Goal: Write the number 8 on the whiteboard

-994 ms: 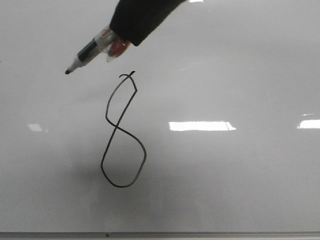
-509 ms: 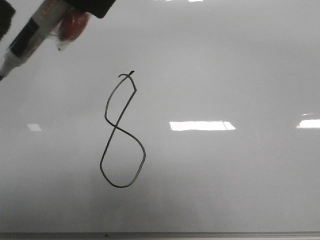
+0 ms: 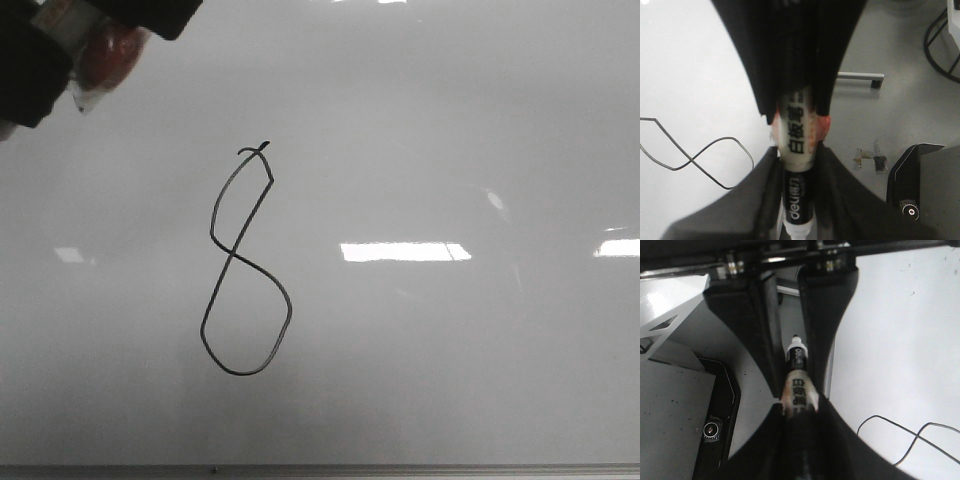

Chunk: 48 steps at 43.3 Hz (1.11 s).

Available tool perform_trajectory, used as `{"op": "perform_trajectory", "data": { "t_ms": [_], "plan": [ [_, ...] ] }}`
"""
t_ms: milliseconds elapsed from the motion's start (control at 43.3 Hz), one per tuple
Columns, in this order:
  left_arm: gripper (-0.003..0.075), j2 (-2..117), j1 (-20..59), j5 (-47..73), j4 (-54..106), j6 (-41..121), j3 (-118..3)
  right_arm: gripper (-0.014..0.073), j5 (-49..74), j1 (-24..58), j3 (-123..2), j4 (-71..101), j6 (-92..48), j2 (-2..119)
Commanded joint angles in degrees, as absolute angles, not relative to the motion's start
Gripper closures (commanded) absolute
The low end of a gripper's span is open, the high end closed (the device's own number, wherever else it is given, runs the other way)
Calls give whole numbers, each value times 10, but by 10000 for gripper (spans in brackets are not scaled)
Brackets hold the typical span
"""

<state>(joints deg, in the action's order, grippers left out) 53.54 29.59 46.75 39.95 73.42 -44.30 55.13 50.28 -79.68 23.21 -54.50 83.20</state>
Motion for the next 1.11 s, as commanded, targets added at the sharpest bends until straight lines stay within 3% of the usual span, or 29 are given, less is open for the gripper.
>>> {"op": "perform_trajectory", "data": {
  "t_ms": [0, 46, 116, 254, 324, 532, 647, 878, 1086],
  "plan": [
    [680, 533, 299, 446, 424, 729, -464, 632, 524, 504, -818, 248, -549, 809],
    [705, 533, 299, 446, 424, 729, -464, 593, 520, 504, -818, 248, -549, 809],
    [738, 533, 299, 448, 424, 729, -464, 468, 511, 504, -818, 248, -549, 809],
    [739, 533, 299, 445, 418, 716, -464, 130, 486, 499, -818, 248, -520, 803],
    [739, 534, 296, 433, 387, 672, -464, 58, 472, 484, -818, 245, -509, 793],
    [739, 537, 230, 371, 300, 506, -464, 58, 472, 374, -787, 244, -449, 722],
    [739, 537, 161, 329, 300, 412, -464, 106, 442, 312, -714, 244, -403, 652],
    [739, 537, 35, 210, 332, 357, -408, 277, 311, 190, -498, 244, -252, 464],
    [739, 537, 25, 47, 410, 357, -298, 481, 204, 145, -302, 244, -236, 269]
  ]
}}
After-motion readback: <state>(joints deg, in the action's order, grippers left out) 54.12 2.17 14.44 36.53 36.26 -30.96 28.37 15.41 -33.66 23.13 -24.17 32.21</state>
